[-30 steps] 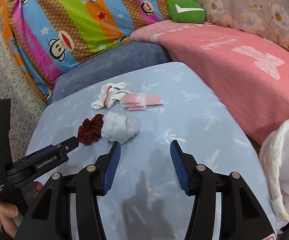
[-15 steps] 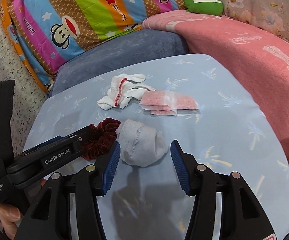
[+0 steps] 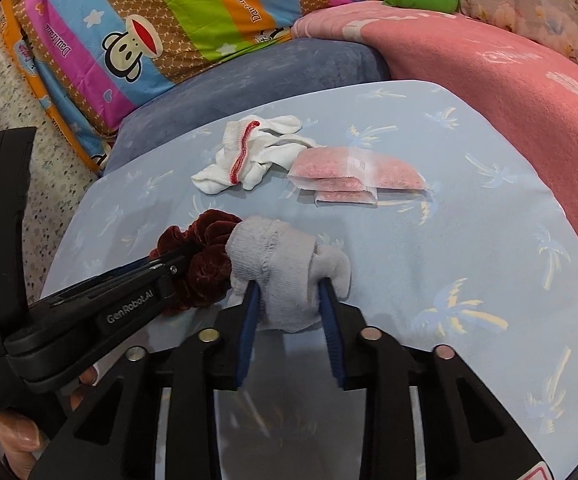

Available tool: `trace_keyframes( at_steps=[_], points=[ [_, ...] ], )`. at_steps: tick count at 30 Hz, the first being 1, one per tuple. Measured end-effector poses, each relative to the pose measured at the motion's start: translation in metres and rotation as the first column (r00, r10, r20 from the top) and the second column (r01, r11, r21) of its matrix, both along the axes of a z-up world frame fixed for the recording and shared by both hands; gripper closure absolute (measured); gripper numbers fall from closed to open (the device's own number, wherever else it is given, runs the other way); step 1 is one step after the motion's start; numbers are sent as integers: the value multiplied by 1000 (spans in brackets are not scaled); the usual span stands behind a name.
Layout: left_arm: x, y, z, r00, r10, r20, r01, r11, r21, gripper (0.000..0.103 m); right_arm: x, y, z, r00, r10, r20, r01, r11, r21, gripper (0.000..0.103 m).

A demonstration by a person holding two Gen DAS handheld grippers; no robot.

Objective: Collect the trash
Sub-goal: 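Grasp the dark red scrunchie with the left gripper while the right gripper grasps the grey sock, then carry the scrunchie and grey sock over the white bin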

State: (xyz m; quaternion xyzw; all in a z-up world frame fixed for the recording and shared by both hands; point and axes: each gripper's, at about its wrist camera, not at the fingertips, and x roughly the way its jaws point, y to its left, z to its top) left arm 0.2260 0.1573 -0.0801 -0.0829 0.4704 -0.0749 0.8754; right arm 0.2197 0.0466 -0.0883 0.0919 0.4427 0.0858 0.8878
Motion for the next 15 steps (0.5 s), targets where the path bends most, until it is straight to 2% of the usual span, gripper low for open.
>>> trace_keyframes(
  at_steps=[4,15],
  points=[
    [-10,-6,7,1000,-13,11,14,1000,-8,83,-11,-6,6,1000,-23,12,23,999,23,86],
    [-42,-41,42,996,-61,71,62,998,-8,83,-49,-46,40,992,-100,76,94,992,87,86]
  ],
)
